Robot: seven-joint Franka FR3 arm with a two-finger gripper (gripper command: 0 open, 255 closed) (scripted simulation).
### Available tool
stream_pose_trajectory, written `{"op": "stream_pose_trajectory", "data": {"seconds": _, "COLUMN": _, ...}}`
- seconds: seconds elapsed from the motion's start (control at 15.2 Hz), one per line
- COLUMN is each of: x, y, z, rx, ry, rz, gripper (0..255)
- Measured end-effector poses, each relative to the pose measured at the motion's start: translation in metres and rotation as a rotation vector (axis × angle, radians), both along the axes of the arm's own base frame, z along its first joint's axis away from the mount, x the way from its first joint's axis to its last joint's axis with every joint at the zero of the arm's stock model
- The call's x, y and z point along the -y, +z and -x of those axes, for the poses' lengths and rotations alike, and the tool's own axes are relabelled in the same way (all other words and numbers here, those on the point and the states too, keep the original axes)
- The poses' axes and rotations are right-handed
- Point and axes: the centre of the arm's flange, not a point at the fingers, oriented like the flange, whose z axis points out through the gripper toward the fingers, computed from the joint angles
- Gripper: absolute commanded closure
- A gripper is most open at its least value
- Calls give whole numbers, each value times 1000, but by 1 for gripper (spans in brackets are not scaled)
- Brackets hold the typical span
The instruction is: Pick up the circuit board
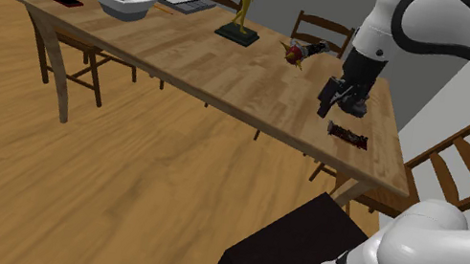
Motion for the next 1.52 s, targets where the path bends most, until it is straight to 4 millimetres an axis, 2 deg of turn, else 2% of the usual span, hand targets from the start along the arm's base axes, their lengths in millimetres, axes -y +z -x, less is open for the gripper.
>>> {"op": "stream_pose_trajectory", "data": {"seconds": 0.13, "x": 5, "y": -2, "z": 1, "rx": 0, "ry": 2, "rz": 0, "gripper": 0}}
{"op": "stream_pose_trajectory", "data": {"seconds": 0.26, "x": 26, "y": -12, "z": 2, "rx": -1, "ry": 10, "rz": -2, "gripper": 0}}
{"op": "stream_pose_trajectory", "data": {"seconds": 0.79, "x": 119, "y": -49, "z": 6, "rx": -2, "ry": 52, "rz": -10, "gripper": 0}}
{"op": "stream_pose_trajectory", "data": {"seconds": 1.32, "x": 222, "y": -94, "z": 3, "rx": -4, "ry": 96, "rz": -18, "gripper": 0}}
{"op": "stream_pose_trajectory", "data": {"seconds": 1.39, "x": 233, "y": -96, "z": 4, "rx": -4, "ry": 101, "rz": -19, "gripper": 0}}
{"op": "stream_pose_trajectory", "data": {"seconds": 1.52, "x": 241, "y": -106, "z": 5, "rx": -4, "ry": 105, "rz": -19, "gripper": 0}}
